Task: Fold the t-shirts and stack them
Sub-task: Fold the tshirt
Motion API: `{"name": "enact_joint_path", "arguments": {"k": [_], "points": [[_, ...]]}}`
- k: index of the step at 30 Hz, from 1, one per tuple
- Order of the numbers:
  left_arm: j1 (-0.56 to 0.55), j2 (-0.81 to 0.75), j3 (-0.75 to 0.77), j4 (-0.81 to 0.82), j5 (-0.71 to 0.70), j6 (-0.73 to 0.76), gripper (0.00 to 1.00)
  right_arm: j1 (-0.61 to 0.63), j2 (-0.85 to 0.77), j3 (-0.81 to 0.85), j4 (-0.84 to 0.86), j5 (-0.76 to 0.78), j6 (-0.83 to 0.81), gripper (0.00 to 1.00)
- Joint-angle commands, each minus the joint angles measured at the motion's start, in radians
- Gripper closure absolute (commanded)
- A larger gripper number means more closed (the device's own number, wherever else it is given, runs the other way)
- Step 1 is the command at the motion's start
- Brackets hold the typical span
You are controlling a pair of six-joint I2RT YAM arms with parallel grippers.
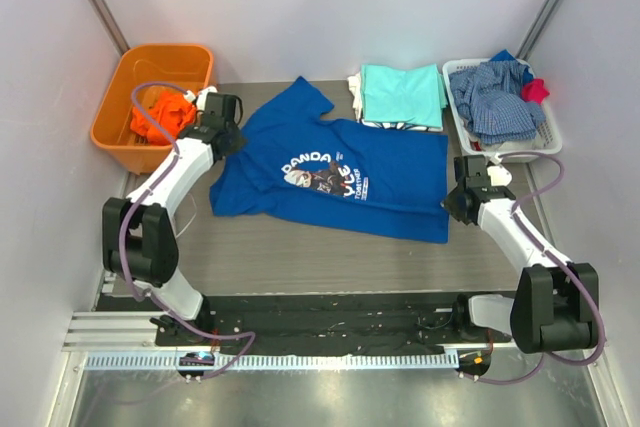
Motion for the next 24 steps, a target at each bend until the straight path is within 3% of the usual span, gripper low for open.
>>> {"name": "enact_joint_path", "arguments": {"k": [1,4,5,6,7,10,13,17,20,24], "points": [[0.007,0.032,0.06,0.062,-0.019,0.02,1.0,-0.002,0.02,0.054,0.054,0.048,-0.014,0.99],[0.007,0.053,0.08,0.067,-0.017,0.027,1.0,-0.004,0.045,0.065,0.066,0.048,-0.022,0.99],[0.007,0.067,0.086,0.07,-0.014,0.033,0.98,-0.005,0.06,0.074,0.069,0.047,-0.029,0.93],[0.007,0.079,0.094,0.07,-0.012,0.04,0.86,-0.008,0.069,0.079,0.069,0.045,-0.035,0.85],[0.007,0.087,0.112,0.064,-0.028,0.049,0.53,-0.01,0.075,0.085,0.066,0.05,-0.037,0.63],[0.01,0.119,0.174,0.041,-0.071,0.084,0.01,-0.016,0.062,0.102,0.068,0.079,-0.045,0.27],[0.024,0.122,0.235,0.021,-0.107,0.109,0.0,-0.016,0.026,0.129,0.063,0.112,-0.069,0.16],[0.036,0.061,0.265,-0.011,-0.134,0.127,0.0,-0.016,-0.041,0.169,0.049,0.082,-0.121,0.14],[0.034,-0.06,0.177,-0.022,-0.111,0.092,0.0,-0.016,-0.103,0.159,0.074,-0.031,-0.181,0.14],[0.036,-0.238,-0.095,-0.004,-0.088,0.005,0.0,0.004,-0.144,0.137,0.091,-0.148,-0.222,0.13]]}}
